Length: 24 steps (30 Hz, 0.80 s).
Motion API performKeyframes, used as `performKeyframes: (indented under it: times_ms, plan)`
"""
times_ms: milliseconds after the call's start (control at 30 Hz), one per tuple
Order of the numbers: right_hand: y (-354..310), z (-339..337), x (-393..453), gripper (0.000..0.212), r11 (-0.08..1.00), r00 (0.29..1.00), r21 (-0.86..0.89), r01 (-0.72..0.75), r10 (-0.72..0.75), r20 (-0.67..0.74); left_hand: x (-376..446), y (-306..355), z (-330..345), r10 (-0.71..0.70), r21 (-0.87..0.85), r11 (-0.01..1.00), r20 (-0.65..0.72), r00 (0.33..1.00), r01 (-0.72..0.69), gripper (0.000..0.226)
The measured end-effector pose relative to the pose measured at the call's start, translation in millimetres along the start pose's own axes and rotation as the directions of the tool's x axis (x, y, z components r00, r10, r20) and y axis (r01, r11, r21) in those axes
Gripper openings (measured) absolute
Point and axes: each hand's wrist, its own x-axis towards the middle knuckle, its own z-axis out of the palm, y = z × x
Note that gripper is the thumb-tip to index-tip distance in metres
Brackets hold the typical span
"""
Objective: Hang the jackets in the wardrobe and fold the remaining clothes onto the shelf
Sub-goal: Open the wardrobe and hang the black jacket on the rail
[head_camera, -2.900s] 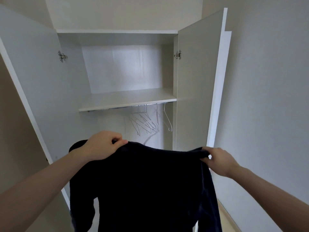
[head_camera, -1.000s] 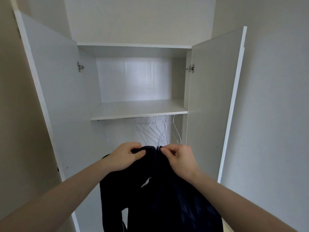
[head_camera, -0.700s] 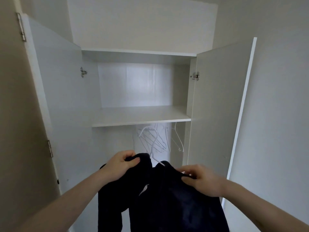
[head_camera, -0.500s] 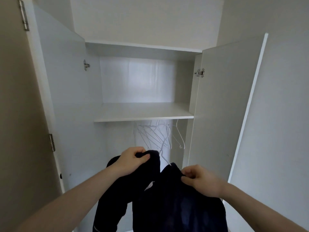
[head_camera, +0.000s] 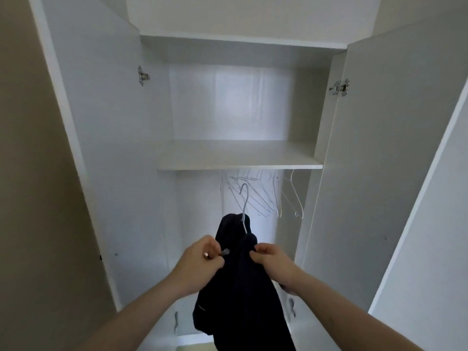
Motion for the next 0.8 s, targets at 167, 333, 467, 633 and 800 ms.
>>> performKeyframes:
  times_ms: [167,333,467,633,800]
  plan:
    - [-3,27,61,0.01,1.0,0.991,-0.015,-0.004,0.006,0.132,8,-18,16,-0.295,0.178,0.954,0.389,0.873,0.243,0.047]
    - [-11,34,114,0.011,1.0,0.975,-0.015,0.003,0.0,0.223,41,-31,26,-0.351,0.065,0.936,0.113,0.93,0.345,0.031]
    - [-12,43,148,0.012,1.0,0.957,0.004,0.019,-0.019,0.289,57,-36,31,-0.438,-0.015,0.899,-0.057,0.897,0.438,0.054]
    - [-17,53,181,0.013,0.998,0.949,0.042,-0.046,0.03,0.313,93,-49,32,-0.307,0.296,0.874,-0.276,0.911,0.385,0.028]
    - [-38,48,224,0.031,0.997,0.917,-0.053,-0.06,0.076,0.391,151,-68,27,-0.167,0.299,0.885,-0.512,0.843,0.357,0.022]
